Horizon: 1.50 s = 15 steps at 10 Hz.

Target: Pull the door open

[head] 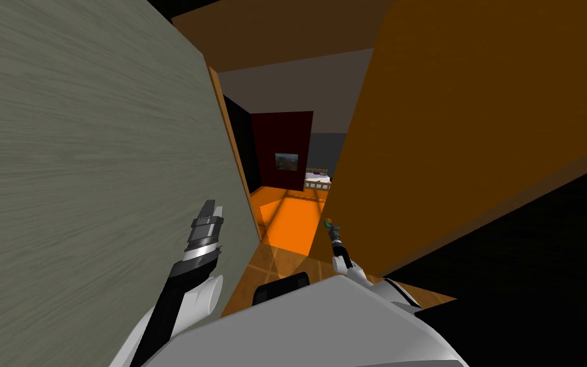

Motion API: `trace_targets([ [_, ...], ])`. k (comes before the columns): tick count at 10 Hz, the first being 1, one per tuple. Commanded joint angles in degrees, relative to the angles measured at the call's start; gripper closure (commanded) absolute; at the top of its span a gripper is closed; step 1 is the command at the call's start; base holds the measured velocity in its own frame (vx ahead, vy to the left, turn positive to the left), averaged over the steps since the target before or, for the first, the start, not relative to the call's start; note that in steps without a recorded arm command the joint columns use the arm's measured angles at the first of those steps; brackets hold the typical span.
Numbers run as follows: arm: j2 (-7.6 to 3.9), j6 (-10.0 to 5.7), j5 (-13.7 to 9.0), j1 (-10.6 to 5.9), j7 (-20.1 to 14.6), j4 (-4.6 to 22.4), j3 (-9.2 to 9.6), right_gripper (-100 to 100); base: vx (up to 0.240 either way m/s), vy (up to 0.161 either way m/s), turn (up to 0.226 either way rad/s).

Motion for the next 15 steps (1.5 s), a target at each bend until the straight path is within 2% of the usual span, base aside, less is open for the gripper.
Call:
trace_targets([
  [1,0.03,0.03,0.0,0.05,0.02,-0.01,0.01,100,-0.015,0.002,0.006],
  [4,0.03,0.03,0.0,0.05,0.02,-0.01,0.01,100,-0.003,0.0,0.001],
  [8,-1.04,-0.8,1.52,1.03,-2.43,-0.55,2.21,100,-0.193,-0.017,0.101],
  [9,-1.04,-0.8,1.52,1.03,-2.43,-0.55,2.21,100,-0.135,-0.007,0.036],
  [10,-1.64,-1.29,2.32,1.55,-3.76,-0.86,3.36,100,-0.197,-0.025,0.134],
  [13,-2.55,-2.04,3.54,2.35,-5.79,-1.33,5.11,100,-0.263,-0.038,0.126],
  [14,-2.34,-2.01,3.33,2.1,-5.45,-1.21,4.83,100,-0.11,-0.01,0.032],
  [15,-2.7,-2.41,3.84,2.82,-6.38,-1.52,5.96,100,-0.126,-0.007,0.093],
])
